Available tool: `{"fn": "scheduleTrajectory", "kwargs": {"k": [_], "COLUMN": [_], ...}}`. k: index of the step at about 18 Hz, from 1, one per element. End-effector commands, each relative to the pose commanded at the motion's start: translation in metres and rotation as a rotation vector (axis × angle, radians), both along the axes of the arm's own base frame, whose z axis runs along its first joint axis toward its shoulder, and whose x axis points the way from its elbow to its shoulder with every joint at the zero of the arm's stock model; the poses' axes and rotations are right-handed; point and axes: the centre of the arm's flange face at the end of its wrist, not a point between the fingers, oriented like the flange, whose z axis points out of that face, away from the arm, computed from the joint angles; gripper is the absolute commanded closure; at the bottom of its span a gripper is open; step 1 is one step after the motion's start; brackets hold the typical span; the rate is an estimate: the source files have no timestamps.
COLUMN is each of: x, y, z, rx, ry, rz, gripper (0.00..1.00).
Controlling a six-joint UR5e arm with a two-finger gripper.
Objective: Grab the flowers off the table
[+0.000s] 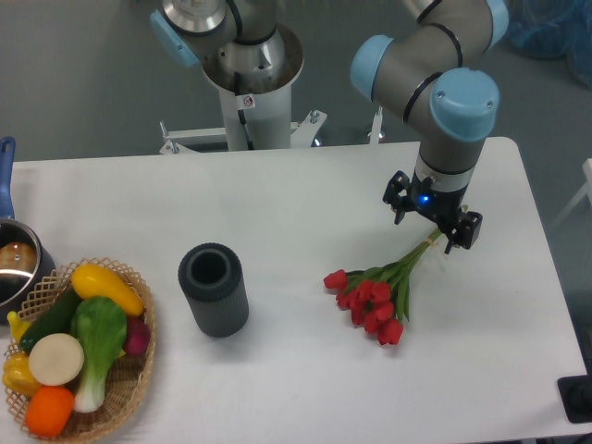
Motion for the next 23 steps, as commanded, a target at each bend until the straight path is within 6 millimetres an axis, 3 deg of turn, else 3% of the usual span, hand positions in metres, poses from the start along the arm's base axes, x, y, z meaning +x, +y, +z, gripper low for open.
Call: {"fn": "scheduleTrajectory", "kwargs": {"k": [6,10,23], "x": [0.008,0.009,-0.013], "y": [-0.011,-0.005,0.037], "z": [-0.033,-0.051,-0.061], "rx": [-0.013,0.026,0.043], "ry": [-0.040,0.036,0.059], "rz": [0.141,0.167,0.121], "gripper": [0.00,0.00,0.01]}}
